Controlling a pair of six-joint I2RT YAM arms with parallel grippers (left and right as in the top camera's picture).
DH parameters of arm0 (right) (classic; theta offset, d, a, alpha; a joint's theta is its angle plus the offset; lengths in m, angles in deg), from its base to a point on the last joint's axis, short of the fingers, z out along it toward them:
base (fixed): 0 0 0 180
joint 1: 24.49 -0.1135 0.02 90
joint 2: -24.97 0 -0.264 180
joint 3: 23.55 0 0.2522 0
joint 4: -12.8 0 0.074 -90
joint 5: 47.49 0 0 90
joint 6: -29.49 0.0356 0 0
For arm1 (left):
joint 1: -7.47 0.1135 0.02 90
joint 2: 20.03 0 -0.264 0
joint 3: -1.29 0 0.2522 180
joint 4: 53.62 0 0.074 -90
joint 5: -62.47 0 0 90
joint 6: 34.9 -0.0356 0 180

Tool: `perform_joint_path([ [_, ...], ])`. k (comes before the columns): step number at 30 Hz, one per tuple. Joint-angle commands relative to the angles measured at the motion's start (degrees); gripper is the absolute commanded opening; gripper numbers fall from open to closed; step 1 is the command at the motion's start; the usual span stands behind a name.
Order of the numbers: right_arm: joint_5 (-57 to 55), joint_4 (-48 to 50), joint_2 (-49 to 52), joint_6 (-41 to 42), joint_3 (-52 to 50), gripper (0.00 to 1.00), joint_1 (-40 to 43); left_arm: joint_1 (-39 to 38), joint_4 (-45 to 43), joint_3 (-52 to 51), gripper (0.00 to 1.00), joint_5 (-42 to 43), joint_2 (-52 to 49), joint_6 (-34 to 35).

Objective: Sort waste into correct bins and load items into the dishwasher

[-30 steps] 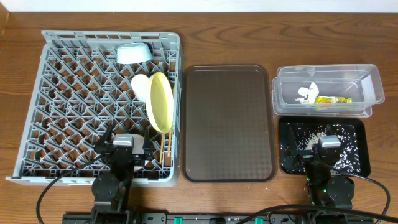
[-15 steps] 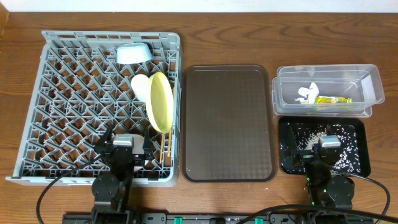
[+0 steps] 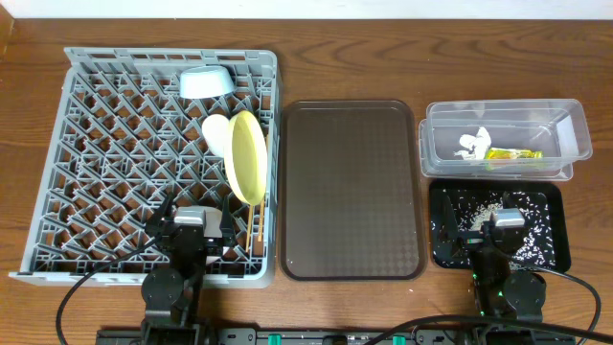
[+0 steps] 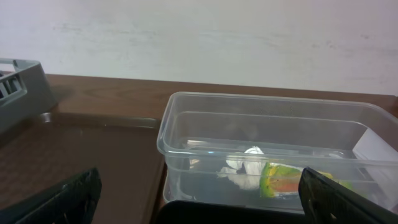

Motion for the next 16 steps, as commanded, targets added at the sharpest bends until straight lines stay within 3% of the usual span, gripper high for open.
perform_joint_path([
  [1, 0.48, -0.24, -0.33, -0.17, -0.07, 0.99, 0.07, -0.17, 2.49, -0.66, 0.98, -0.33, 0.31, -0.52],
  [16, 0.48, -0.24, -0.33, -0.17, -0.07, 0.99, 0.07, -0.17, 2.49, -0.66, 0.98, -0.33, 0.31, -0.52],
])
